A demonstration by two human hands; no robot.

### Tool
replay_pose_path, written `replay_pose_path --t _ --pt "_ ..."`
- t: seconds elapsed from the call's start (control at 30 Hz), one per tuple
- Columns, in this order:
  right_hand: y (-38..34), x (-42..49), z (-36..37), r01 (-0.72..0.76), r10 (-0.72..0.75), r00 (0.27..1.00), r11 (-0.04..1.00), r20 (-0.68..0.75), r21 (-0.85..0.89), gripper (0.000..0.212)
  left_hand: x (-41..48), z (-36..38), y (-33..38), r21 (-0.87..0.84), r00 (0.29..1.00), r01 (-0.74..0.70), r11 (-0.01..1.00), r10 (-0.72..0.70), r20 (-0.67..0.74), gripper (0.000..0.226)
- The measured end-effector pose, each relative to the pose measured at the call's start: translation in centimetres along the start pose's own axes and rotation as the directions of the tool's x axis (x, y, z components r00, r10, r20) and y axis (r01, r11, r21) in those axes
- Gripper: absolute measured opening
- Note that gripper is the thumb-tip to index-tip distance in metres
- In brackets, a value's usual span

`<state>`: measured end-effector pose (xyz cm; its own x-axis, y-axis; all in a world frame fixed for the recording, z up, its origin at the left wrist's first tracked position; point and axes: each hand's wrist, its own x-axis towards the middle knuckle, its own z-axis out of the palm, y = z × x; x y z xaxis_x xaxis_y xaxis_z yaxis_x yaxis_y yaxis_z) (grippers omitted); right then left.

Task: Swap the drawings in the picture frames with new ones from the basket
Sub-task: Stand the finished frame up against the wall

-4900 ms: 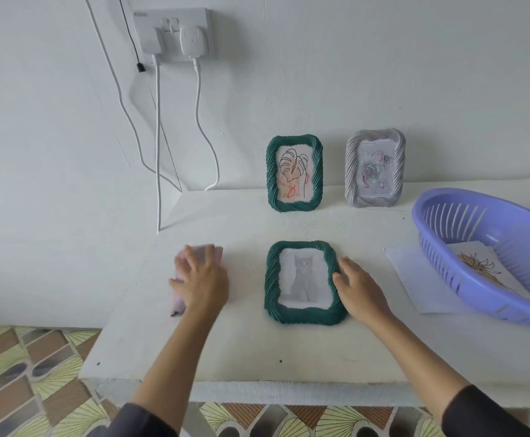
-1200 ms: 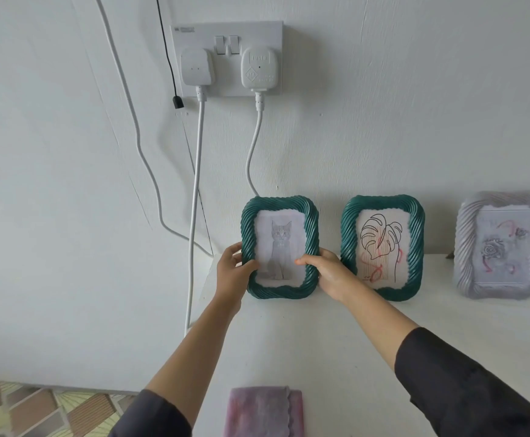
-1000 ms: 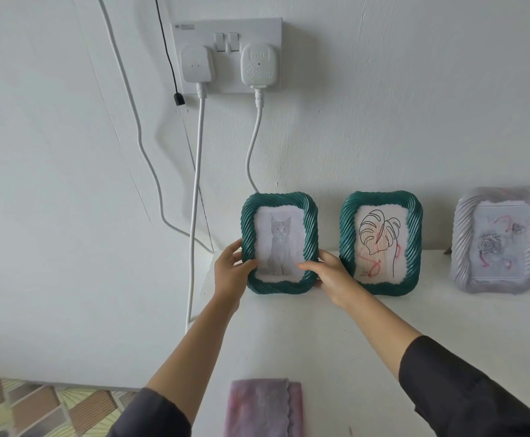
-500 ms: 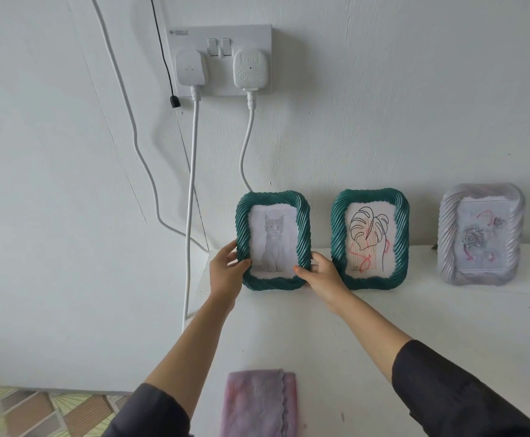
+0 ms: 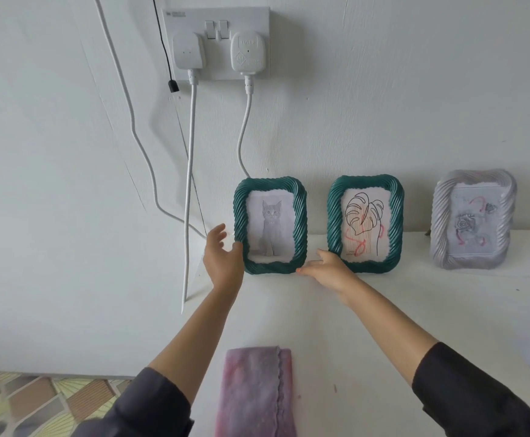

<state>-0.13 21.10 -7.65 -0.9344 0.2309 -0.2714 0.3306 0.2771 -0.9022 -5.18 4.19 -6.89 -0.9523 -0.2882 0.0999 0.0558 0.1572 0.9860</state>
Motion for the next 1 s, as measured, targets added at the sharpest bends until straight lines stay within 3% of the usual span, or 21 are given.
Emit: replay_pose_path --t 0.13,0.23,0.27,0.33,0.37,0.4,0.5,0.6,0.67,0.73,0.87,1.0 --pt "-0.4 -3.0 -2.6 -0.005 0.013 0.999 0.984 0.040 -0.178 0.074 -2.6 0.9 1.8 0.000 0.945 -0.297 0.955 0.294 -0.141 0.041" --pt "-1.0 -4.5 -5.5 0.177 -0.194 0.970 0.977 -0.148 -0.122 0.043 -4.9 2.2 2.6 -0.090 0.871 -0.491 0.867 0.491 -0.018 0.045" --pt "-1.1 -4.8 -6.5 0.252 -0.279 0.915 0.959 -0.292 -0.126 0.036 -5.5 2.8 2.6 -0.110 0.843 -0.526 0.844 0.534 0.063 0.045" --pt "-0.7 -4.4 -8.7 0.327 -0.377 0.726 0.925 -0.575 -0.192 0.036 -6.8 4.0 2.6 -0.119 0.785 -0.545 0.830 0.556 0.274 0.045" --pt "-0.1 -3.9 -9.7 0.335 -0.390 0.650 0.917 -0.652 -0.215 0.042 -7.3 4.6 2.5 -0.103 0.757 -0.535 0.838 0.530 0.382 0.047" --pt "0.6 -3.4 -10.6 0.332 -0.391 0.621 0.916 -0.679 -0.225 0.051 -7.8 5.3 2.5 -0.077 0.730 -0.519 0.851 0.489 0.477 0.050" --pt "2.2 -1.9 -12.3 0.307 -0.381 0.712 0.924 -0.590 -0.226 0.071 -8.1 7.4 2.1 0.036 0.670 -0.490 0.871 0.350 0.655 0.070" --pt "3.2 -0.9 -12.9 0.300 -0.347 0.853 0.937 -0.389 -0.179 0.077 -7.6 9.2 2.2 0.121 0.658 -0.433 0.893 0.221 0.719 0.086" --pt "3.6 -0.5 -13.1 0.309 -0.331 0.900 0.943 -0.282 -0.123 0.080 -7.3 10.1 2.3 0.136 0.645 -0.378 0.915 0.155 0.748 0.090" --pt "4.0 -0.5 -13.3 0.317 -0.337 0.903 0.942 -0.267 -0.113 0.079 -7.3 10.7 2.3 0.163 0.661 -0.338 0.927 0.111 0.742 0.087" --pt "4.6 -1.4 -13.6 0.341 -0.361 0.864 0.932 -0.352 -0.120 0.077 -7.9 10.9 2.3 0.192 0.776 -0.261 0.946 0.086 0.625 0.075" --pt "5.2 -3.2 -14.0 0.368 -0.370 0.863 0.927 -0.343 -0.074 0.077 -9.4 10.0 2.6 0.190 0.815 -0.268 0.945 0.117 0.568 0.074"
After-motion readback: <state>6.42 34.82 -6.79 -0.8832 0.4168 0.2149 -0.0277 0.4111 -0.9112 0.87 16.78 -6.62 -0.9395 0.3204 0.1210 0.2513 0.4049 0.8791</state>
